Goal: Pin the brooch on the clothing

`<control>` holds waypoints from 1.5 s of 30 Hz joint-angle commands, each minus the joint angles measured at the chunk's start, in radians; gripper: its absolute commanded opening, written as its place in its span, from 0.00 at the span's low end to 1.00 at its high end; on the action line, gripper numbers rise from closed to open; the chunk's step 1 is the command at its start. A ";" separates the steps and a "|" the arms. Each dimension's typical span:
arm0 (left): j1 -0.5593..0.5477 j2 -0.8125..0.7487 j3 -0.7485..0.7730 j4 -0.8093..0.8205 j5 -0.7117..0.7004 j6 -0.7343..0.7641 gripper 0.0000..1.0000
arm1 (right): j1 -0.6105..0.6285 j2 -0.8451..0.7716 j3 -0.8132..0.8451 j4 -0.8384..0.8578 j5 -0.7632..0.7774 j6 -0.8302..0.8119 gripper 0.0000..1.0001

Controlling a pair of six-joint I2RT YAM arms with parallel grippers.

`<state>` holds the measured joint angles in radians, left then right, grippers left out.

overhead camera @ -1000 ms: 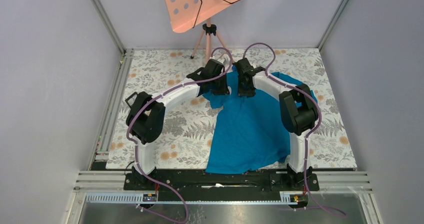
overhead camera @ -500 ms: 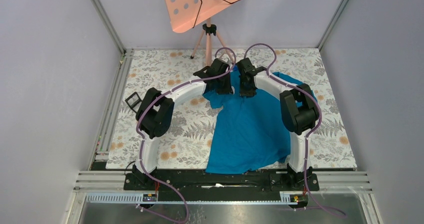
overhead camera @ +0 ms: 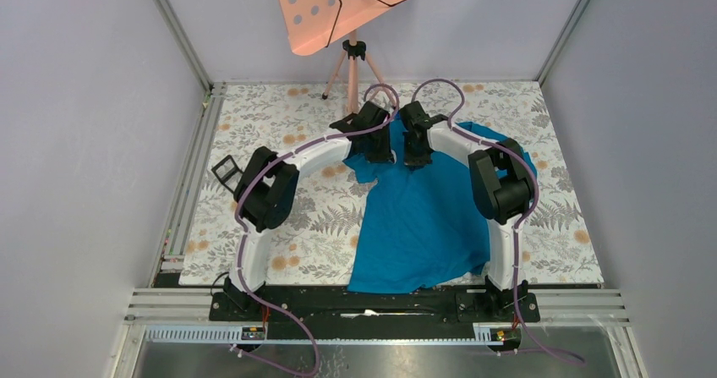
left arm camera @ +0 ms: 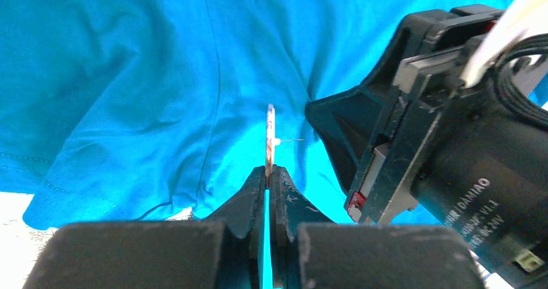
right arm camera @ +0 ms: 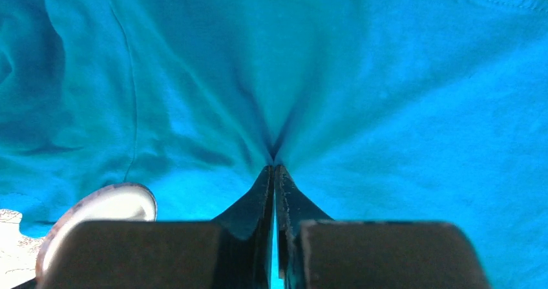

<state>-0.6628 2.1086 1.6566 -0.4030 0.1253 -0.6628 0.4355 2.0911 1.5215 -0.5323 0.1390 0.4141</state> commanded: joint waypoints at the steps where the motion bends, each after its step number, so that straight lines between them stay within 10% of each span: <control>1: -0.004 0.017 0.055 0.011 0.022 -0.021 0.00 | -0.005 -0.004 0.013 -0.006 0.013 0.010 0.00; 45: -0.021 0.170 0.175 -0.019 0.073 -0.071 0.00 | -0.097 -0.176 -0.098 0.114 -0.321 0.069 0.00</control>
<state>-0.6800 2.2627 1.7824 -0.4423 0.1802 -0.7307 0.3405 1.9869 1.4261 -0.4343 -0.1509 0.4896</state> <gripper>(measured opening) 0.024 0.012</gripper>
